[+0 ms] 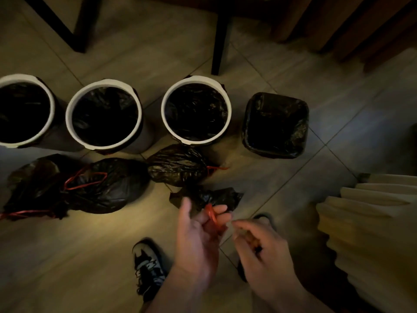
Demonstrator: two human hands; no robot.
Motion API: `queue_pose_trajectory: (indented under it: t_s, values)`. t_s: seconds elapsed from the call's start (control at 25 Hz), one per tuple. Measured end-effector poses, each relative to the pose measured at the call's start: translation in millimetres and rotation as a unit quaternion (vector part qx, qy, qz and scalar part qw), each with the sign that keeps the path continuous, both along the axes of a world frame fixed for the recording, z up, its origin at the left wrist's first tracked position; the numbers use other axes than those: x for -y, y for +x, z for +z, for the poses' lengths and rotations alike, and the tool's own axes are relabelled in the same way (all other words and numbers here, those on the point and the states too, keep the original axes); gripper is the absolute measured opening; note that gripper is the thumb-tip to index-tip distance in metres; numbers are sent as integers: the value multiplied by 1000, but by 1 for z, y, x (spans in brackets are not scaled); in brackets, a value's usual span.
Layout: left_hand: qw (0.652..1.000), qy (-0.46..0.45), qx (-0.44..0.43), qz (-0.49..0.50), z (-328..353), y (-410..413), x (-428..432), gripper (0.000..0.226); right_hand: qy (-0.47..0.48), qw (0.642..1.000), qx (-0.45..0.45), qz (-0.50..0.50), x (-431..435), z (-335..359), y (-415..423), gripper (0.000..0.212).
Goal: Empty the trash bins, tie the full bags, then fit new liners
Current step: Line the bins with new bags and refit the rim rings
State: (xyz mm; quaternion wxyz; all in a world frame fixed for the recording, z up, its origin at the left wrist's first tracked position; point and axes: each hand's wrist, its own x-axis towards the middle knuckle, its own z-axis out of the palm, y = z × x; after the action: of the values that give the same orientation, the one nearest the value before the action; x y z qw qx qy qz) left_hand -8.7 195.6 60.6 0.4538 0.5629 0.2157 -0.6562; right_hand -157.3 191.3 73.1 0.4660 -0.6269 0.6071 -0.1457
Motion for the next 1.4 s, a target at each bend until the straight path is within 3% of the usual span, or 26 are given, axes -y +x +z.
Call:
queue_pose_trajectory:
  t_s: [0.08,0.16,0.24,0.36,0.52,0.72,0.84,0.96,1.04,1.12,1.2,1.28,1.36,1.4]
  values:
    - [997,-39,68,-22,-5,24,-11,86,60,996,-20,-66,9,-18,10,17]
    - [988,-53,140,-39,-7,40,-19,69,137,984,-35,-113,26,-44,13,20]
    - [989,-52,140,17,-11,54,-24,49,186,973,-51,-127,47,-73,16,22]
    - [993,-34,93,68,-28,73,-37,35,202,967,-145,-61,77,-127,27,22]
    - [987,-41,149,48,-73,88,-54,27,189,952,-241,-5,107,-211,48,14]
    - [980,-77,174,54,-153,98,-43,30,132,935,-318,82,147,-333,68,30]
    - [981,-94,168,9,-188,118,-22,31,154,934,-311,88,163,-393,70,47]
    - [981,-94,169,-1,-214,132,-6,26,142,926,-336,102,171,-439,62,38]
    - [984,-77,163,3,-225,130,4,26,110,939,-316,76,166,-450,54,30]
    - [985,-76,155,17,-228,126,10,28,103,952,-286,37,157,-451,44,35]
    - [987,-76,140,28,-226,121,14,30,153,965,-211,-39,148,-443,41,45]
    - [988,-77,129,35,-222,114,16,30,219,960,-139,-101,143,-439,51,39]
    - [988,-78,123,41,-219,107,16,31,263,952,-112,-108,136,-443,66,28]
    - [988,-81,124,41,-218,105,16,31,268,952,-119,-91,132,-446,74,34]
